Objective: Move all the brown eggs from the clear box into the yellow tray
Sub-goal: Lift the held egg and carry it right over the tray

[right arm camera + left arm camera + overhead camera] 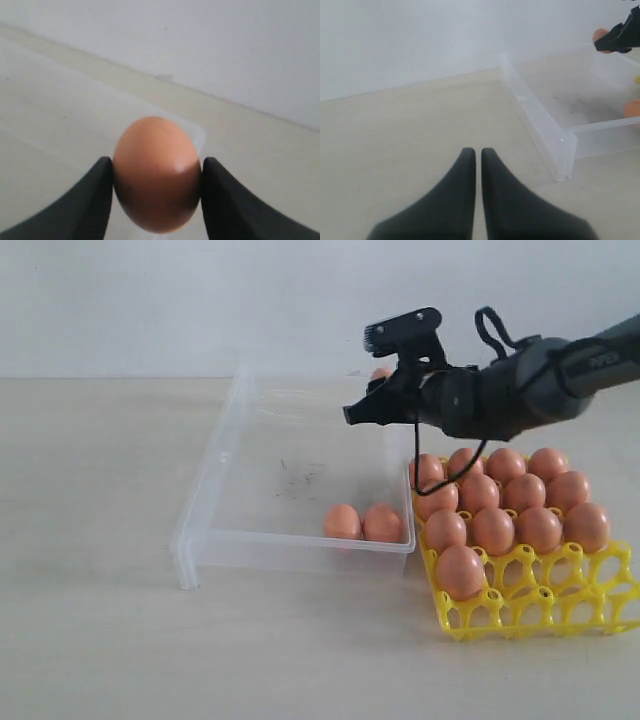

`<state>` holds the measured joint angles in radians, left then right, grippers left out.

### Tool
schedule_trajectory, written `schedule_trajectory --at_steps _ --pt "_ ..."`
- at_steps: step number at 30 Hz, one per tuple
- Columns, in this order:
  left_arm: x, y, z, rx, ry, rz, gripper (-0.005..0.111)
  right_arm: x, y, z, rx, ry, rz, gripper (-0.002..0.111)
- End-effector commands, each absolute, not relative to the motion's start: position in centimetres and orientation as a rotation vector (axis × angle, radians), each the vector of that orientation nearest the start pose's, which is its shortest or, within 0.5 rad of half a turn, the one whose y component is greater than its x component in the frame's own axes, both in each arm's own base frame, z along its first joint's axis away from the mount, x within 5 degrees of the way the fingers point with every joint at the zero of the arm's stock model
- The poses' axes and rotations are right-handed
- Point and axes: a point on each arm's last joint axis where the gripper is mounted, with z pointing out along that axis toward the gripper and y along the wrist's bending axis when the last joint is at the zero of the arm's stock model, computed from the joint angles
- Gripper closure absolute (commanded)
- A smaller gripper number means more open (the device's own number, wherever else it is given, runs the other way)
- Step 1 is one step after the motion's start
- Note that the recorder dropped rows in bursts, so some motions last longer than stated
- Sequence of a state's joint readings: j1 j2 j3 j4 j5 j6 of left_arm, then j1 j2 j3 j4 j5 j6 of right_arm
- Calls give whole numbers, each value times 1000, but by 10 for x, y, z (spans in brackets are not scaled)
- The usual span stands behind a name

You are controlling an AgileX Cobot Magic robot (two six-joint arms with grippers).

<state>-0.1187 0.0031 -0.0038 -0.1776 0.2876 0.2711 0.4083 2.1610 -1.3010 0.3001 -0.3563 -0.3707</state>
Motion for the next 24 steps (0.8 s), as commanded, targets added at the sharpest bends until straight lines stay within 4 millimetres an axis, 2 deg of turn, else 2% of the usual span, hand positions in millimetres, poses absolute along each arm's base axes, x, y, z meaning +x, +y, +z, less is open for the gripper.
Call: schedule_trajectory --at_steps 1,3,6,11,14,18,20,24 --pt "54 -11 188 235 1749 -60 103 393 159 159 -390 1633 282 108" --pt "54 -11 188 235 1749 -60 103 377 156 162 -416 1537 468 108" --pt "54 -11 188 235 1749 -60 103 357 137 157 -316 1471 691 108" --pt "54 -11 188 235 1749 -60 103 315 93 115 -128 1709 614 108" --pt "54 -11 188 235 1749 -60 103 287 76 103 -90 1807 587 108" --pt "54 -11 188 235 1749 -60 103 246 76 112 -214 1842 606 108" --pt "54 -11 188 235 1749 -60 103 229 75 125 -270 1812 607 108" --pt "54 -11 188 235 1749 -60 103 203 70 146 -272 1749 590 108"
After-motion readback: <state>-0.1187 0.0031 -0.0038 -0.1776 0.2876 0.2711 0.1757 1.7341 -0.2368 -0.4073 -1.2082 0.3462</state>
